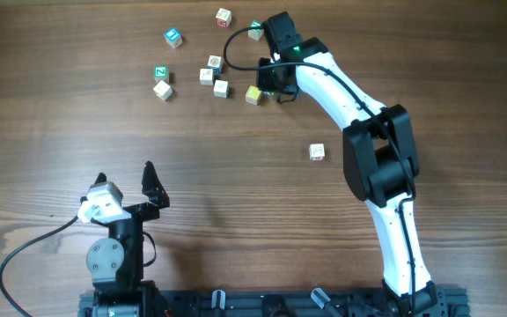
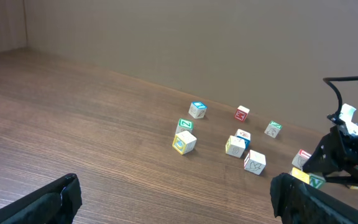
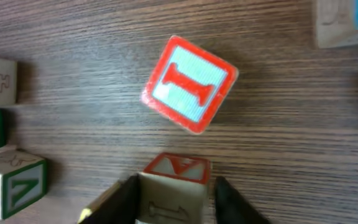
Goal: Form a horizontal line
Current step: 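Grasp the red-bordered A block with the right gripper, then carry the A block down and lower it beside the K block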
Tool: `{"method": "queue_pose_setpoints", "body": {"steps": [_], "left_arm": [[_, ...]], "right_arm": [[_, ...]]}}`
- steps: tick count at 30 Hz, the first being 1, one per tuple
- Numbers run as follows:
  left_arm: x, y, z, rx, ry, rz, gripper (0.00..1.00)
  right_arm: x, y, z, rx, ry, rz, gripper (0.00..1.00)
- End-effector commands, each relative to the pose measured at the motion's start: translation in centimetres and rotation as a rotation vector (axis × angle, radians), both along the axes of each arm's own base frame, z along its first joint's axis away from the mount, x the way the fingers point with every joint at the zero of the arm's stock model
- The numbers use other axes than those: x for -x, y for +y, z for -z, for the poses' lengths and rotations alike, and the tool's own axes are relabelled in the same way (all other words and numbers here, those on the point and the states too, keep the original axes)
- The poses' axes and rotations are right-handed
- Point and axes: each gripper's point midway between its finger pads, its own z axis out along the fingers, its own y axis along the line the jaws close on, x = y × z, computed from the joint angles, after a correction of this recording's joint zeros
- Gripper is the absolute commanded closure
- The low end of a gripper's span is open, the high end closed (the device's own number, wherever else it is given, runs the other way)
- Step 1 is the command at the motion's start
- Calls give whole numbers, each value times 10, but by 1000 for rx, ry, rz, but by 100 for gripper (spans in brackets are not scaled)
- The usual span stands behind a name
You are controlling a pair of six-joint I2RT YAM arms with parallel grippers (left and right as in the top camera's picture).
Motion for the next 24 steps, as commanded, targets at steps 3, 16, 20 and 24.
{"method": "queue_pose_setpoints", "body": {"steps": [3, 16, 20, 24], "left_arm": [[0, 1, 0, -17, -3, -9, 0], [0, 1, 0, -17, -3, -9, 0], [0, 1, 0, -17, -3, -9, 0], [0, 1, 0, -17, -3, -9, 0]], "right_arm": [[3, -16, 19, 98, 16, 26, 63], [12, -19, -132, 50, -179, -54, 74], [52, -19, -152, -6, -74, -98, 73], [91, -18, -136, -41, 108, -103, 70]]}}
